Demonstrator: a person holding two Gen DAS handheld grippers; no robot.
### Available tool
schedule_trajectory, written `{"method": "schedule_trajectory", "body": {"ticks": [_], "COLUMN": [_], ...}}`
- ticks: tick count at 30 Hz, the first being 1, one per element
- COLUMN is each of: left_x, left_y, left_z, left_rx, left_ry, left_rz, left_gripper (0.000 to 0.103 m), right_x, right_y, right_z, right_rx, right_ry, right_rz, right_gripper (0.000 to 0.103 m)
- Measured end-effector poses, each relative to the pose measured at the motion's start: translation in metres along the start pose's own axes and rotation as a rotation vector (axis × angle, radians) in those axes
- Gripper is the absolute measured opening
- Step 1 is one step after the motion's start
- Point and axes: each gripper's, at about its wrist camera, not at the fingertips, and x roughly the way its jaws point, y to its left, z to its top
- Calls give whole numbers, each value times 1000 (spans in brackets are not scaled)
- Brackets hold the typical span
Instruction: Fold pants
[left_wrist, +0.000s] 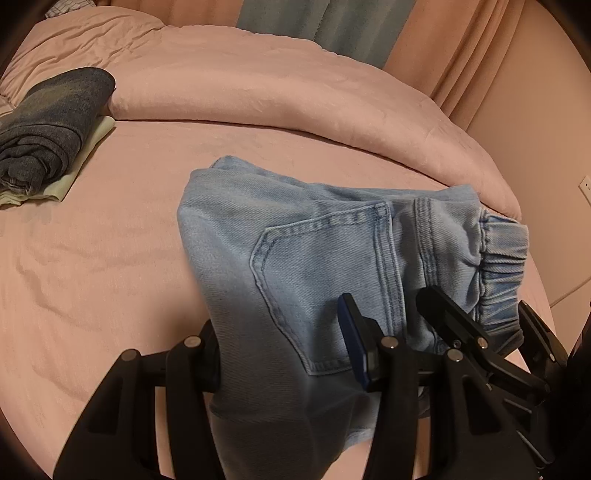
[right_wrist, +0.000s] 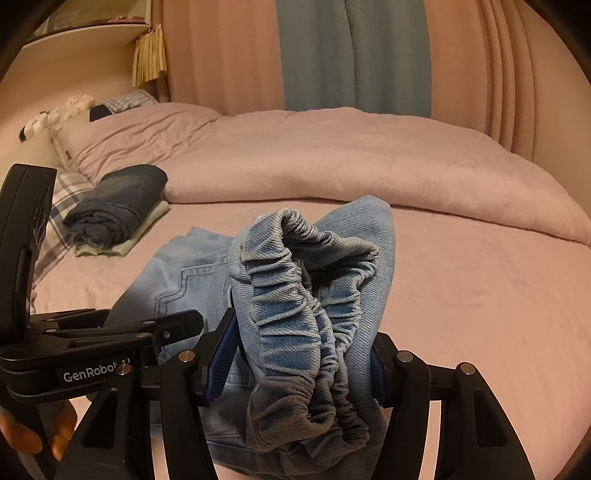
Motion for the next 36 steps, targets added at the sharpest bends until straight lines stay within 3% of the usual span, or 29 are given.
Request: {"method": "schedule_trajectory", "body": {"ticks": [36], "left_x": [36], "left_y": [-8], "left_z": [23], "left_rx": [-13], "left_ry": [60], "left_rz": [24], "left_gripper": [49], "right_x": [33], "right_y": [1], "right_z": [9], "right_rx": [-3], "right_ry": [50], "right_rz": [-31], "right_gripper": [62]}}
